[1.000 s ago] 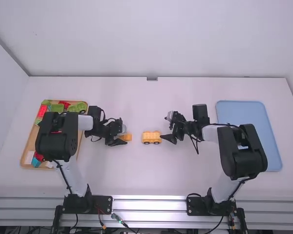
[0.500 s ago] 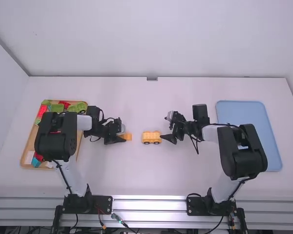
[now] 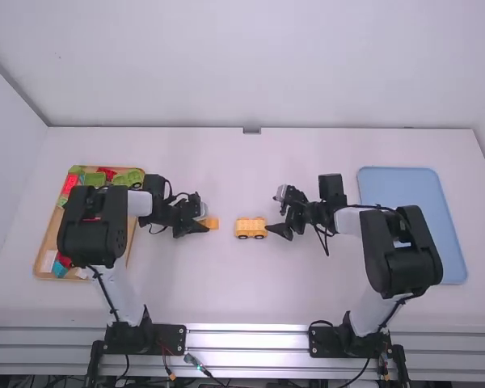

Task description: Assemble lego blocks to make yellow taxi

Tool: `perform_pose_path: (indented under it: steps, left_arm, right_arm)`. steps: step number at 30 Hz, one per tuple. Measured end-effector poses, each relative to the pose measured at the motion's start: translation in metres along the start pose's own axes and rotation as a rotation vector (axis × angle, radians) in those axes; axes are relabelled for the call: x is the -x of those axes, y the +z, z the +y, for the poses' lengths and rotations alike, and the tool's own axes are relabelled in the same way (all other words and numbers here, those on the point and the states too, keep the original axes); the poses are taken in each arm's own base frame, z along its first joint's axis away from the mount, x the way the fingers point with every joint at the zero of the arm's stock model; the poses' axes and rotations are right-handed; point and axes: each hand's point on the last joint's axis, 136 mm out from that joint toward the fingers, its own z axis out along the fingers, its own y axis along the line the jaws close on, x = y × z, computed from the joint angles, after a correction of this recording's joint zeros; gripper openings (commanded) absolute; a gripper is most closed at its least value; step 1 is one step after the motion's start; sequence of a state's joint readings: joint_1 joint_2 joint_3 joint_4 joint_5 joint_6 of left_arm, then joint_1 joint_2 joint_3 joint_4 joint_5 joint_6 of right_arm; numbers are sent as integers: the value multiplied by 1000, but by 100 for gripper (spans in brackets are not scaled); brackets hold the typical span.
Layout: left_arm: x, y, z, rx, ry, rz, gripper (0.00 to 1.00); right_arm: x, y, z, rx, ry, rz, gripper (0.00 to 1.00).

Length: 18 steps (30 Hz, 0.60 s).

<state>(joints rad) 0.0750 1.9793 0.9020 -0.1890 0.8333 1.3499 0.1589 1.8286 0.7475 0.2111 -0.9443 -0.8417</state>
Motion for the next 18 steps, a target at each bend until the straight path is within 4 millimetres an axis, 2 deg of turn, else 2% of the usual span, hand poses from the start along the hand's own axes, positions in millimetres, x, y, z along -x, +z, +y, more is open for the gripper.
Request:
perform_pose_path:
  steps: [1,4,8,11,15,18]
  left_arm:
    - [1,0,4,14,-13,-2,27]
    - [2,0,10,36,-44,-5,2]
    - [0,-2,16,50,-165,12,2]
    - [3,-4,23,53,-242,44,2]
    - [11,-5,27,39,-282,72,2]
    - [19,0,26,24,-269,79,2]
  right_arm:
    - [-2,0,0,-3,6,10,99]
    - [-6,0,3,7,6,26,99]
    - [-10,4,16,51,-43,45,99]
    - [-6,10,21,68,-109,38,99]
    - [-2,20,19,66,-185,14,99]
    - [-11,27,14,61,-182,10,99]
